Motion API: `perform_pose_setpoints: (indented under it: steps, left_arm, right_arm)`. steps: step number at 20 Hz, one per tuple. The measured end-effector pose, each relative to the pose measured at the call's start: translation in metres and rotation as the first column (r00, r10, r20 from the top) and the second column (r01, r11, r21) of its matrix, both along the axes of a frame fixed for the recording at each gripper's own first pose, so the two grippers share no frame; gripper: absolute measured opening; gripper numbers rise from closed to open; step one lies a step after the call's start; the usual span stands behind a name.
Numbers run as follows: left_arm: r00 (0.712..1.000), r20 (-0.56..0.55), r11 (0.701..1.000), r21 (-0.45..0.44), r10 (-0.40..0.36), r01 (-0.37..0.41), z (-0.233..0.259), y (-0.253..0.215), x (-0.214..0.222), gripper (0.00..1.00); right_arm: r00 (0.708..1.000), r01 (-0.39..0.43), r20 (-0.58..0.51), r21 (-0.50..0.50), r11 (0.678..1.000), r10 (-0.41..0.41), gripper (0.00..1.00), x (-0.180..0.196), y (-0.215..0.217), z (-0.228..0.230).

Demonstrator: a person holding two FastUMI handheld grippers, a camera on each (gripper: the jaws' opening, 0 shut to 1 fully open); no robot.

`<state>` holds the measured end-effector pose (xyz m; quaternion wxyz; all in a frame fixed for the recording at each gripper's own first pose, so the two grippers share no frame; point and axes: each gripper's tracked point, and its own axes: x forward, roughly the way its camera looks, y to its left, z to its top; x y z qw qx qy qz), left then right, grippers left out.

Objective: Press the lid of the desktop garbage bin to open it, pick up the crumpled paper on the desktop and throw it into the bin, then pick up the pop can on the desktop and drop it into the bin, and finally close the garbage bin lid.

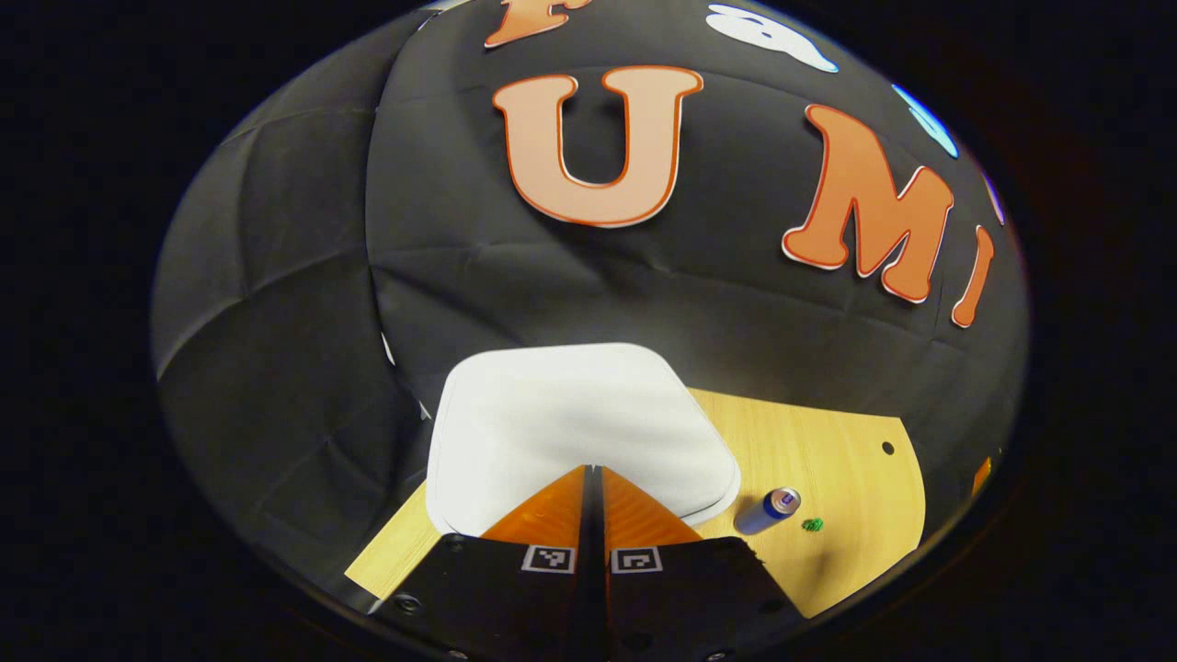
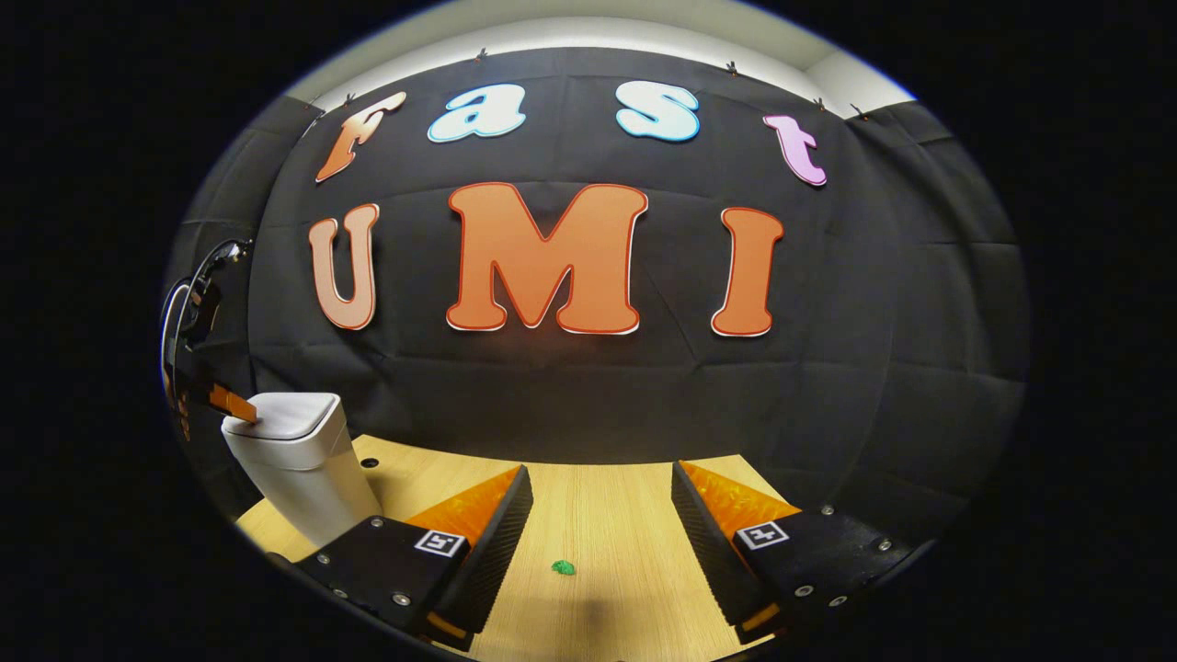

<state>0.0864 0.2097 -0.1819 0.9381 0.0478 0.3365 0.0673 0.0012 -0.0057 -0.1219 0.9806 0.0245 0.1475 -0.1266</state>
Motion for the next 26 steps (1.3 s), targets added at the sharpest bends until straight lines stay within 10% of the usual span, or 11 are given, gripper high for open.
perform_pose_setpoints:
  steps: [5, 16, 26]
  left_arm:
    - [0.977, 0.213, 0.995, 0.099, -0.026, 0.005, 0.062, -0.01, 0.012, 0.04]
    - [0.88, 0.446, 0.987, 0.083, -0.162, 0.139, 0.155, -0.099, -0.043, 0.79]
    - [0.824, 0.532, 0.98, 0.072, -0.197, 0.187, 0.178, -0.141, -0.1, 0.89]
  right_arm:
    - [1.0, -0.012, 0.0, -0.003, 1.0, 0.012, 0.91, -0.005, 0.004, 0.002]
    - [1.0, -0.03, 0.003, 0.004, 1.0, 0.03, 0.91, -0.007, 0.004, -0.007]
    - [0.993, -0.115, -0.017, 0.05, 0.992, 0.116, 0.9, 0.022, 0.017, -0.092]
